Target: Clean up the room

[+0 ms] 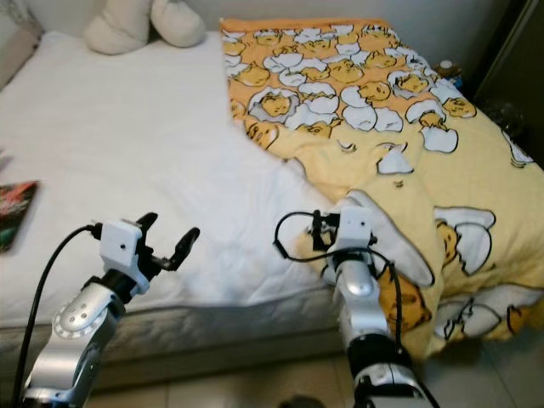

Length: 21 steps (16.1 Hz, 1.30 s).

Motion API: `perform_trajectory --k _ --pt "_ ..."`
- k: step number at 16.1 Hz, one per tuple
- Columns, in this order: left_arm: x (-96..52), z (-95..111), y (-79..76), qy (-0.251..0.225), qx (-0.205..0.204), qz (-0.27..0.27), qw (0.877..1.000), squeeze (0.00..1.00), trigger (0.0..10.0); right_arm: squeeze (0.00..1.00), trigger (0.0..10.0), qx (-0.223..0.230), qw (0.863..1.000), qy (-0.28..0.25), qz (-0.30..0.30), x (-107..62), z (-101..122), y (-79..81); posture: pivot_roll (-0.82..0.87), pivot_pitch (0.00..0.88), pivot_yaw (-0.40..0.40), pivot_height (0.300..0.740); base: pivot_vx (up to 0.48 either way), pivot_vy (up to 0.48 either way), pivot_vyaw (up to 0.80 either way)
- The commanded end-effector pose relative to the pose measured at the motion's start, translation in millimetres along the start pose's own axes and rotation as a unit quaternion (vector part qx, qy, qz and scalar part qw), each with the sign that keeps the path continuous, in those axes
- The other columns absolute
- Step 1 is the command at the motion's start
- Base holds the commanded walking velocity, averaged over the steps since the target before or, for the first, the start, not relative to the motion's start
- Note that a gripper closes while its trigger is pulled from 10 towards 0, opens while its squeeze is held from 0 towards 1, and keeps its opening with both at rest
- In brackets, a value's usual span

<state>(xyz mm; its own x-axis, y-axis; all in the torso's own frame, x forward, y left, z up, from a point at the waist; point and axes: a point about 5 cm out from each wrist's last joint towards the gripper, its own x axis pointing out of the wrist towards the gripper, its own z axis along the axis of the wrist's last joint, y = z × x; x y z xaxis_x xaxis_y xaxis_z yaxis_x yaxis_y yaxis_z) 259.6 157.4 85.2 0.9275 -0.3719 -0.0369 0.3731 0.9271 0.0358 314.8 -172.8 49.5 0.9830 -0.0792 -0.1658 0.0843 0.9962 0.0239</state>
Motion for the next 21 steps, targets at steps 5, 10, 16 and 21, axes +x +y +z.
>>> perform_trajectory --k 5,10,16,21 --pt "-10.6 1 -1.2 0.006 -0.002 -0.004 1.000 0.00 10.0 0.00 10.0 0.041 0.997 0.042 -0.042 9.9 -4 -6.2 0.06 0.000 0.045 0.740 0.000 0.000 0.00" --pt "-18.5 4 2.1 0.014 0.005 -0.010 1.000 0.00 10.0 0.00 10.0 0.065 0.991 0.077 -0.087 9.6 -13 -11.9 0.08 0.000 0.066 0.740 0.000 0.000 0.00" --pt "-27.4 6 4.3 0.029 0.011 -0.014 0.999 0.00 10.0 0.00 10.0 0.067 0.981 0.148 -0.107 -2.5 -41 -8.4 0.10 0.000 0.085 0.740 0.000 0.000 0.00" --pt "-39.4 13 11.9 0.041 0.025 -0.012 0.999 0.00 10.0 0.00 10.0 0.038 0.977 0.178 -0.115 -7.2 -51 -13.2 0.16 0.000 0.113 0.740 0.000 0.000 0.00"
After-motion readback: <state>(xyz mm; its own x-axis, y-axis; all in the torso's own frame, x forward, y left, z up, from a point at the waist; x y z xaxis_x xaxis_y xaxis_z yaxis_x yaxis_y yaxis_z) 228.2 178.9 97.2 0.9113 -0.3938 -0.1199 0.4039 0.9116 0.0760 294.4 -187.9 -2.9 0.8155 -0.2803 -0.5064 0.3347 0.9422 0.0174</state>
